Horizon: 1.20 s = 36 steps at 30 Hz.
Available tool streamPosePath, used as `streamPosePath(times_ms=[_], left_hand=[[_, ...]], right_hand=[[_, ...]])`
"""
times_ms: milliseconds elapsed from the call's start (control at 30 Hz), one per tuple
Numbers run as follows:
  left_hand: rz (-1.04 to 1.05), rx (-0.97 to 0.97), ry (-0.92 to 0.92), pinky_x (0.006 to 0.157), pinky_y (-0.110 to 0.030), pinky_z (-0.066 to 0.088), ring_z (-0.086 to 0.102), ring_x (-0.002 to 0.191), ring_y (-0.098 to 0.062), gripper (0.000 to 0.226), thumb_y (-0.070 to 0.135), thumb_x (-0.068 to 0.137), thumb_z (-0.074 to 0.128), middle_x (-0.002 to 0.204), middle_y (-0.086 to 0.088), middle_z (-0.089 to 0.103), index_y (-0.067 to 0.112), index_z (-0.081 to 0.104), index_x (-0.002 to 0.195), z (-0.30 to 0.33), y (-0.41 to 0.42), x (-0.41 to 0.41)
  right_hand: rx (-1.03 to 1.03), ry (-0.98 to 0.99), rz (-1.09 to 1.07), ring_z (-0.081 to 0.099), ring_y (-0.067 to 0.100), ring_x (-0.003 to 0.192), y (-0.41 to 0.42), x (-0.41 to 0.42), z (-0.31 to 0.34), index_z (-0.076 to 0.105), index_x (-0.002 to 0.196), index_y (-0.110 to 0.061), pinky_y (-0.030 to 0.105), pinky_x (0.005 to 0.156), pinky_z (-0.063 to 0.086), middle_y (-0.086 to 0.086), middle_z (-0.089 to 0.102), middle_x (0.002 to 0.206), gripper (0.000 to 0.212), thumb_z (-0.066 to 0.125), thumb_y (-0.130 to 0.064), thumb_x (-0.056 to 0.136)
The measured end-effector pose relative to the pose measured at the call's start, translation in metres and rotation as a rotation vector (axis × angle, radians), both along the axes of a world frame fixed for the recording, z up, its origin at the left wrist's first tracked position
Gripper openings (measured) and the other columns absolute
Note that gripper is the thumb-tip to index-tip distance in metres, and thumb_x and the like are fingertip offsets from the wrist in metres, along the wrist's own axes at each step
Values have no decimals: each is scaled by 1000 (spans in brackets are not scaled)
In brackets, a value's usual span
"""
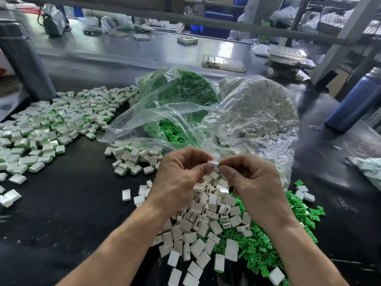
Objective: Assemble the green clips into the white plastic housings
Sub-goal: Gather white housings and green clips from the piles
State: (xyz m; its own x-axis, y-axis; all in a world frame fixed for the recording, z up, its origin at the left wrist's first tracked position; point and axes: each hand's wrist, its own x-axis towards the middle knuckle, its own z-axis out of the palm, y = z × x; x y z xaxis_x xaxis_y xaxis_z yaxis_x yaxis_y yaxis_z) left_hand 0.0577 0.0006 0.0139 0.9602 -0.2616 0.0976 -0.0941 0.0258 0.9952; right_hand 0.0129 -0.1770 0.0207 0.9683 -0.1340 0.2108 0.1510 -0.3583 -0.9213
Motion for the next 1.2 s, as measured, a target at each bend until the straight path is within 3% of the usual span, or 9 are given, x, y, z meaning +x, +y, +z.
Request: streamPosePath(times_ms=[333, 467, 700, 967, 1067, 1200], left_hand=[[-17, 146, -74, 69, -17, 57, 73, 79, -7, 15, 8, 88, 80, 88, 9, 78, 22, 78, 93, -1, 3, 0], [13, 183, -90, 70, -20, 59, 73, 78, -10, 17, 6, 87, 80, 86, 10, 78, 23, 79, 92, -4, 2, 0], [20, 131, -56, 64, -16, 55, 71, 70, -7, 19, 2, 87, 79, 82, 6, 78, 21, 79, 88, -2, 1, 0], [-26, 156, -66, 64, -20, 57, 69, 67, -8, 20, -2, 86, 78, 77, 4, 77, 18, 79, 85, 1, 3, -2], [-8, 110, -59, 64, -18, 56, 68, 66, -7, 17, -2, 87, 77, 78, 3, 77, 15, 79, 87, 1, 2, -2], [-26, 15, -20, 69, -20, 57, 70, 74, -10, 10, 4, 89, 76, 85, -1, 77, 13, 77, 93, 3, 0, 1]], right_hand=[[-141, 1, 9, 67, 2, 67, 0, 0, 0, 77, 91, -30, 13, 59, 50, -16, 74, 80, 18, 80, -12, 90], [-191, -3, -10, 69, 6, 68, 2, 0, -1, 76, 89, -31, 18, 59, 54, -17, 74, 82, 19, 80, -12, 90], [-105, -8, -50, 69, 7, 65, 8, 1, -2, 77, 87, -29, 22, 61, 56, -16, 74, 75, 24, 79, -6, 89], [-110, 17, -37, 69, 14, 63, 10, -1, -2, 77, 86, -23, 39, 60, 62, -9, 74, 75, 20, 79, -4, 88], [4, 10, -41, 67, 13, 56, 10, 0, -2, 78, 85, -19, 30, 55, 59, -2, 74, 72, 21, 78, 1, 88], [287, 40, -7, 65, 19, 59, 8, 1, 3, 79, 93, -11, 30, 56, 61, 11, 74, 72, 10, 73, -4, 90]])
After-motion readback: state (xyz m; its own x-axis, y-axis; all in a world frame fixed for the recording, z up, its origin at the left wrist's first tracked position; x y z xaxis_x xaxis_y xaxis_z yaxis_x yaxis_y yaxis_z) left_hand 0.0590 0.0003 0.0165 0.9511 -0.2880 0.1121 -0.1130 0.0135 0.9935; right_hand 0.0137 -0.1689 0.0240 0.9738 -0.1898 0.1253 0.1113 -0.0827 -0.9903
